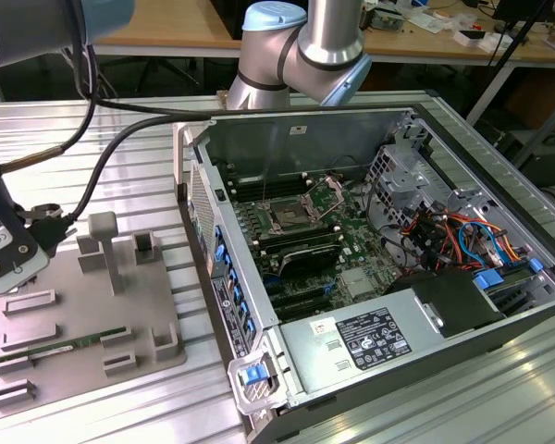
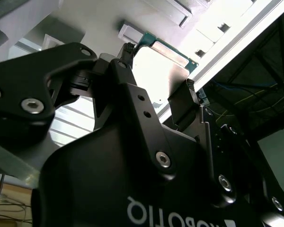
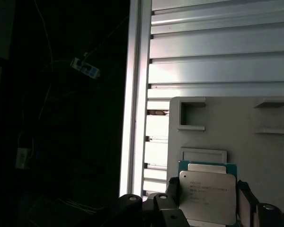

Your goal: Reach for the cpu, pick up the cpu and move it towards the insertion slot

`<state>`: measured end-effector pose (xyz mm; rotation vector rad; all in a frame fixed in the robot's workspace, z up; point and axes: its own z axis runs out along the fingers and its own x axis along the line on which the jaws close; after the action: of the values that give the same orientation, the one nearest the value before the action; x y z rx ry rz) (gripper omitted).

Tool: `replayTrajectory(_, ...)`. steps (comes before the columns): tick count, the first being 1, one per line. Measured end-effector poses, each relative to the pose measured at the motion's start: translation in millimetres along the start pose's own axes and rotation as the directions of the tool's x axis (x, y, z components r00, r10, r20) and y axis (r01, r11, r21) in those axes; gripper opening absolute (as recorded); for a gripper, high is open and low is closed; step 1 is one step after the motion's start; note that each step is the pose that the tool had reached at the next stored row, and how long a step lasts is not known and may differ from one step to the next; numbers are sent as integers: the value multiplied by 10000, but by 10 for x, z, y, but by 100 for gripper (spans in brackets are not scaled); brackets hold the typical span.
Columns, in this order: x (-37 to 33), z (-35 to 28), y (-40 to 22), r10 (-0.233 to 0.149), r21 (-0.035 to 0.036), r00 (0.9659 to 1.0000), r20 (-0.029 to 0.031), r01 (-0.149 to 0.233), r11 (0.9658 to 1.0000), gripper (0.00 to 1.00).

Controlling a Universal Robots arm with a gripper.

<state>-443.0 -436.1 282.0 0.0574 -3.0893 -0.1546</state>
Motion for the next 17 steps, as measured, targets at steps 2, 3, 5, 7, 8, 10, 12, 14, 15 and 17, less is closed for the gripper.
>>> replayTrajectory(2,1,-22,2,-1,-18,10000,0,1,10000,55)
replayTrajectory(3,2,-33,3,-1,-27,10000,-1,1,10000,55)
replayTrajectory(5,2,-45,4,-2,-39,10000,0,2,10000,55)
replayTrajectory(7,3,-57,5,-2,-52,10000,0,2,10000,55)
replayTrajectory(8,3,-65,5,-3,-60,10000,0,3,10000,55)
replayTrajectory(10,4,-80,7,-4,-76,10000,-1,4,10000,55)
replayTrajectory(12,4,-92,7,-4,-89,10000,0,4,10000,55)
replayTrajectory(14,5,-99,8,-5,-100,10000,0,5,9999,55)
replayTrajectory(15,4,-99,8,-5,-107,10000,1,5,9999,55)
replayTrajectory(17,5,-101,8,-5,-109,10000,-1,5,9999,55)
